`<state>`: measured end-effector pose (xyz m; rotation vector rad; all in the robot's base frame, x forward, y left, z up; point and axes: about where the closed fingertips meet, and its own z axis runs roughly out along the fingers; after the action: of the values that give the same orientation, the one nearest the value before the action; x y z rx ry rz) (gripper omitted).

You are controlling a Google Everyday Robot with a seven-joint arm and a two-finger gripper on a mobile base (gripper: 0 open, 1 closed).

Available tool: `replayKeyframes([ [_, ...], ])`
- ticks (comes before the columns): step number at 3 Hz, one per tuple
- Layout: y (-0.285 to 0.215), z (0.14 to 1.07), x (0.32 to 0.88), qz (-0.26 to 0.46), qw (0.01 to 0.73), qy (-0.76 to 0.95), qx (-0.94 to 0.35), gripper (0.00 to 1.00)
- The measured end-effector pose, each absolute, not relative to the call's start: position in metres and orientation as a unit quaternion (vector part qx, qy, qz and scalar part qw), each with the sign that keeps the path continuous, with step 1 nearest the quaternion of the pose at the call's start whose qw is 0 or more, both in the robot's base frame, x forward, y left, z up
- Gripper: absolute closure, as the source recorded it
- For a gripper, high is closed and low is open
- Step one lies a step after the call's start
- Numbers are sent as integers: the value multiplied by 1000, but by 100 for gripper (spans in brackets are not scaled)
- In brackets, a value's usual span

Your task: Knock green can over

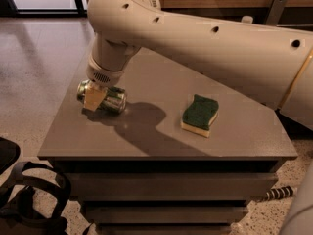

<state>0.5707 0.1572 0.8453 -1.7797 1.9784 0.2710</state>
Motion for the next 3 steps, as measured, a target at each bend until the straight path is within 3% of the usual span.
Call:
replayKeyframes([
  [3,156,848,569,96,232,719,-648,36],
])
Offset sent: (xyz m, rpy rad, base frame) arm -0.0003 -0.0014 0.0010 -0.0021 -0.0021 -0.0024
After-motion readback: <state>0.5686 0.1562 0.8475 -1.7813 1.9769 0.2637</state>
